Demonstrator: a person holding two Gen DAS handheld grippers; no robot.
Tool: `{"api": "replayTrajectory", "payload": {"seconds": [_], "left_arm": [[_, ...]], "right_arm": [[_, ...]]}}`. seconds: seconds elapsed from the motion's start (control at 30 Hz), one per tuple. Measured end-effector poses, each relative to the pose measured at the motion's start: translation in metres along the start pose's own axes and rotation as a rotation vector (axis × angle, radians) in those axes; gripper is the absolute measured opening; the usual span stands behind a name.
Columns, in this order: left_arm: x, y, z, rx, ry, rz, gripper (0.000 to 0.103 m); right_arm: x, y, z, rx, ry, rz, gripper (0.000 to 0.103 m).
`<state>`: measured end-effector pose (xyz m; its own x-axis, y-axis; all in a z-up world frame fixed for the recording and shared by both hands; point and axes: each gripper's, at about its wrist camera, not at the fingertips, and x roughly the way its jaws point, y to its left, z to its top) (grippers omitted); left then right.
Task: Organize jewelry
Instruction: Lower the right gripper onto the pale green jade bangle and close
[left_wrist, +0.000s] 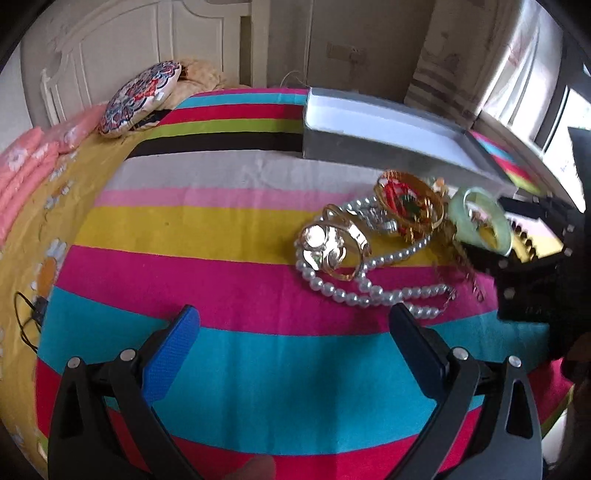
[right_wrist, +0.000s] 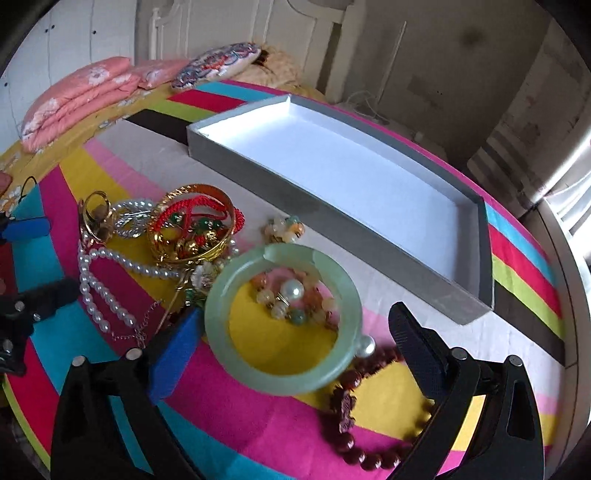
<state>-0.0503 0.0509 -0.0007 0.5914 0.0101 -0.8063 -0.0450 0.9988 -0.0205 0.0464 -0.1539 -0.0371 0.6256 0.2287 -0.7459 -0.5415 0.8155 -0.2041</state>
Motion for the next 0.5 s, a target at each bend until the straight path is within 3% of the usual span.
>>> {"api": "replayTrajectory", "payload": {"seconds": [0.03,0.2,0.43,0.5], "left_arm": [[0.001,-0.005,-0.001,0.025,0.002,0.018,0.101],[0.001,-0.003,-0.001,0.023,0.003,0.008,0.101],[-0.002,0.004,0.0,0.003,0.002,-0.042,0.1],[-0.008,0.01,0.002,-0.029,-0.036,-0.063,0.092]], "right_arm": [[-0.001,0.0,0.0,-0.001,-0.01,0.01,0.077],[-0.008,0.006,-0.006,0.004,-0.047,-0.005,0.077],[-0.036,-0.012,-0.025,0.145,-0.125,0.006,0.077],[-0.044,-0.018,-0.032,0.181,-0.136,0.012,0.077]]}}
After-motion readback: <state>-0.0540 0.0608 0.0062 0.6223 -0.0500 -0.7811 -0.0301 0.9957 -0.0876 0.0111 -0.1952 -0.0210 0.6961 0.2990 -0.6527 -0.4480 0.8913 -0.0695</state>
